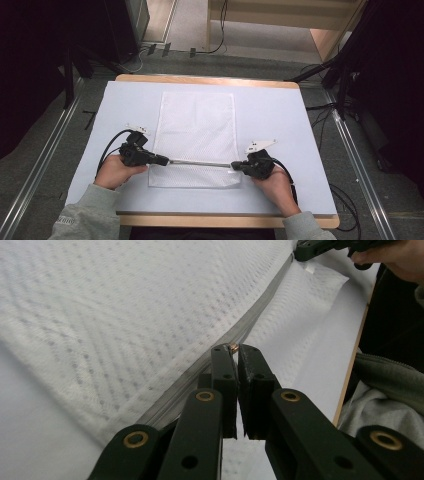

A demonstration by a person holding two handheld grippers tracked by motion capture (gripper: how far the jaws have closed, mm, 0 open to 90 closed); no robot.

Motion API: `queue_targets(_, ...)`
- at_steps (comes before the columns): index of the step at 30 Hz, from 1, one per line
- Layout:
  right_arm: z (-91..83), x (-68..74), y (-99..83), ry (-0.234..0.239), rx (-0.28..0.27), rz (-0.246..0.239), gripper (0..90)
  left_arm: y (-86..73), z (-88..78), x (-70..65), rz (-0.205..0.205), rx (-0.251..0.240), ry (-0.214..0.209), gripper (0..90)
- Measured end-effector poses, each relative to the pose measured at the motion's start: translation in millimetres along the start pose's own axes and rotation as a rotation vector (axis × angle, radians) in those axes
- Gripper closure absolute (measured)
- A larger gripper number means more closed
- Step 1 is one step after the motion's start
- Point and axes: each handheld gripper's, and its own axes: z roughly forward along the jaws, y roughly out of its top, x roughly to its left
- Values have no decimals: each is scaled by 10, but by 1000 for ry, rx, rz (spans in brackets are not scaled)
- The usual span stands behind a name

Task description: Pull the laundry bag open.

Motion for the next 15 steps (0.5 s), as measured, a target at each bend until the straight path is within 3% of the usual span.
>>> queue_targets(12, 0, -6, -4, 2, -2, -3, 900, -100, -131, 73, -18, -16, 6, 878)
queue_targets(15, -1, -6, -4, 2, -3, -1, 900, -138, -204, 130, -41, -22, 42, 900)
